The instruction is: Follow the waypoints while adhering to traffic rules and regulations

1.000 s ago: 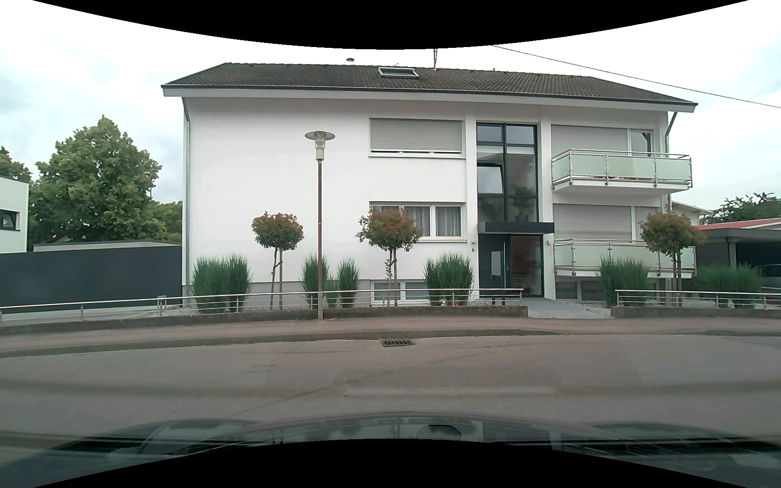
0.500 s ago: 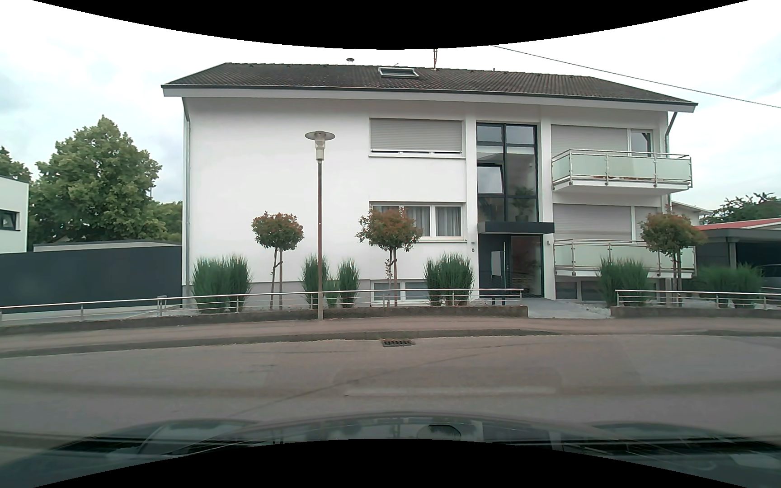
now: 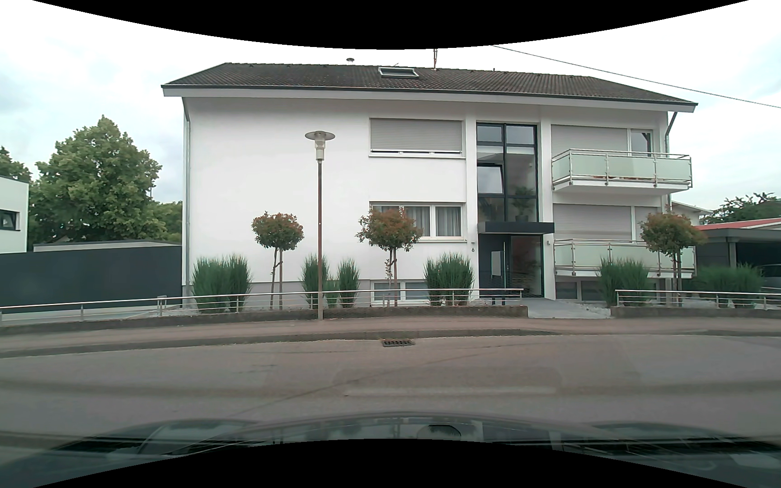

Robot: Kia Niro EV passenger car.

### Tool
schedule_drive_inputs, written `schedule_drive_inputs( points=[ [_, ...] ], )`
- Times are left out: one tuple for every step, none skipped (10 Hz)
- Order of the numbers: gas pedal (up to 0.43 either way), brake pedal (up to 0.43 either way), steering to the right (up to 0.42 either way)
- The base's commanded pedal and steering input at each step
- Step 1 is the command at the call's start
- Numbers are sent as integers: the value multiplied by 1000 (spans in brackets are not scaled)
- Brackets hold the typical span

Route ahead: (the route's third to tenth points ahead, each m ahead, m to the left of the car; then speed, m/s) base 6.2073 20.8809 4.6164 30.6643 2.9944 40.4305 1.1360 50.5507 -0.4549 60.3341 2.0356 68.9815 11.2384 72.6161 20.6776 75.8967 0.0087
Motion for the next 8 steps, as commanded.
schedule_drive_inputs(
  points=[
    [0, 250, -665],
    [0, 250, -665],
    [0, 250, -665],
    [0, 250, -665],
    [0, 250, -665],
    [0, 250, -665],
    [0, 250, -665],
    [0, 250, -665]
  ],
)
